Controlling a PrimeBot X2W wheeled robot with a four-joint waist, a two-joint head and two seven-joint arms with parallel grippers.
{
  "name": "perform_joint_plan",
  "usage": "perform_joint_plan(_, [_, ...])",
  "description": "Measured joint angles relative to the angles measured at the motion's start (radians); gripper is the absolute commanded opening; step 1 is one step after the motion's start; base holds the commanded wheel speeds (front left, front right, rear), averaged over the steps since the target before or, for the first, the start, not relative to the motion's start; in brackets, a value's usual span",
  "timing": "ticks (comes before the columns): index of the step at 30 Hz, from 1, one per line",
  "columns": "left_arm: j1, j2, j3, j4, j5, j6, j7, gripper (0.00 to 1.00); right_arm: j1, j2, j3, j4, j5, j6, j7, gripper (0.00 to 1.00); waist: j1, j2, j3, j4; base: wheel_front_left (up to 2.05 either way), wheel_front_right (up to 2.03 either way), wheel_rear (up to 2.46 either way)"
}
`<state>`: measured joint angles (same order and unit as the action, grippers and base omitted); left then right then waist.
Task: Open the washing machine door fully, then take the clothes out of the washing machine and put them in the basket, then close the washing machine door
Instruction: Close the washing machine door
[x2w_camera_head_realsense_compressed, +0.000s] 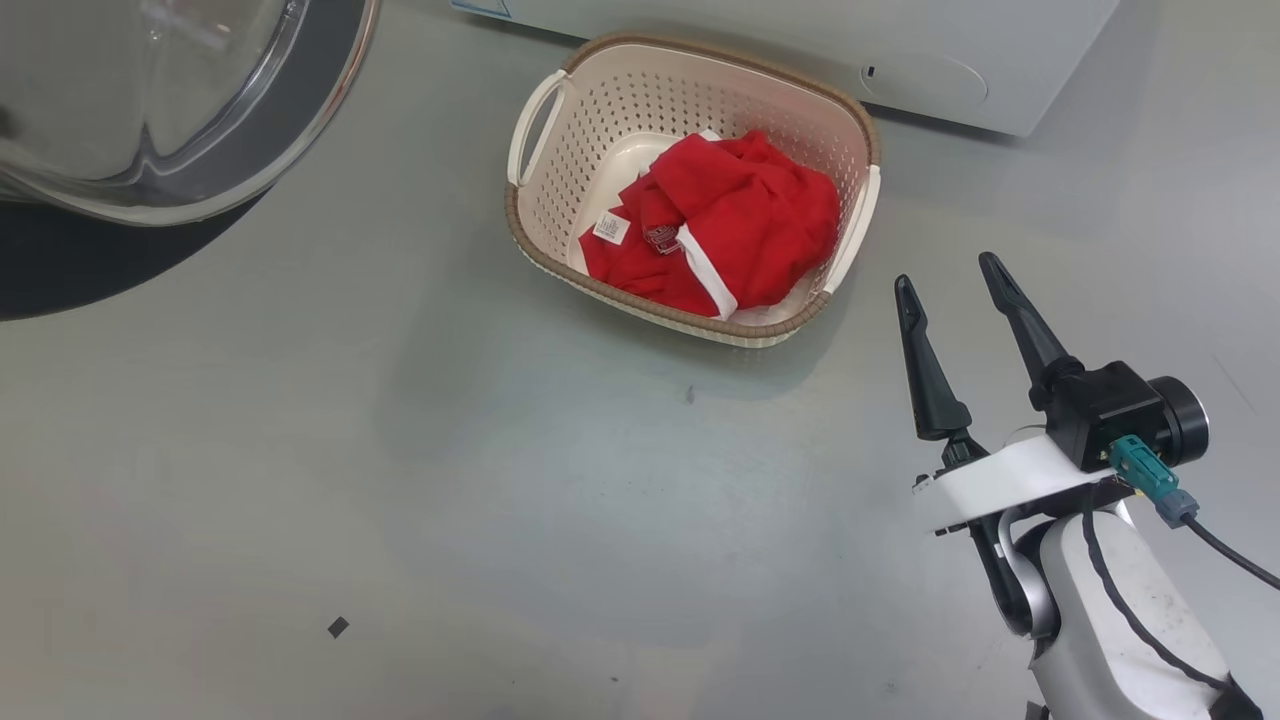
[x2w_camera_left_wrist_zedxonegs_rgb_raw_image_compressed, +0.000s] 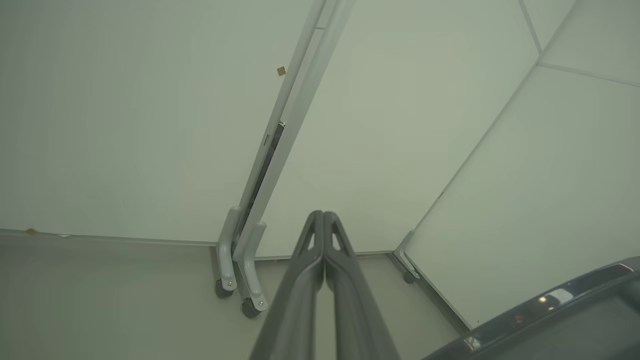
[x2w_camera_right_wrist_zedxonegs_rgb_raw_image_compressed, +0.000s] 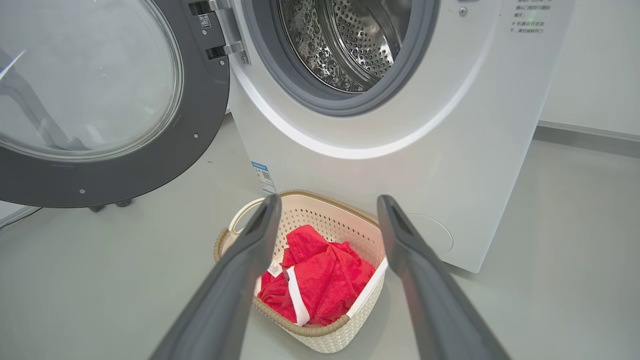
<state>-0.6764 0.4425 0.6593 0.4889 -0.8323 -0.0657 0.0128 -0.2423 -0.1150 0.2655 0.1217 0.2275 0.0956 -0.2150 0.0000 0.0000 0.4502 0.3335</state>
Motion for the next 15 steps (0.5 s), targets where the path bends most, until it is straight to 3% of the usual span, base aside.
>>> perform_joint_plan(5, [-0.067,-0.006,0.090,0.115,-0.104,0.057,0.080,0.00,-0.001,0.002,0.005,0.008,0.000,0.000,0.000,1.00,0.0000,0.0000,0.010,-0.023,0.00,0.00,0.00])
perform_joint_plan(11, [-0.216,-0.034,0.241,0.227,-0.310,0.158,0.176,0.00,-0.005,0.004,0.007,0.014,0.000,0.000,-0.002,1.00,0.0000,0.0000,0.012,-0.031,0.00,0.00,0.00])
perform_joint_plan(15, [-0.264,-0.030,0.277,0.268,-0.351,0.166,0.224,0.00,-0.012,0.005,0.008,0.018,0.000,0.000,-0.002,1.00,0.0000,0.0000,0.008,-0.034,0.00,0.00,0.00])
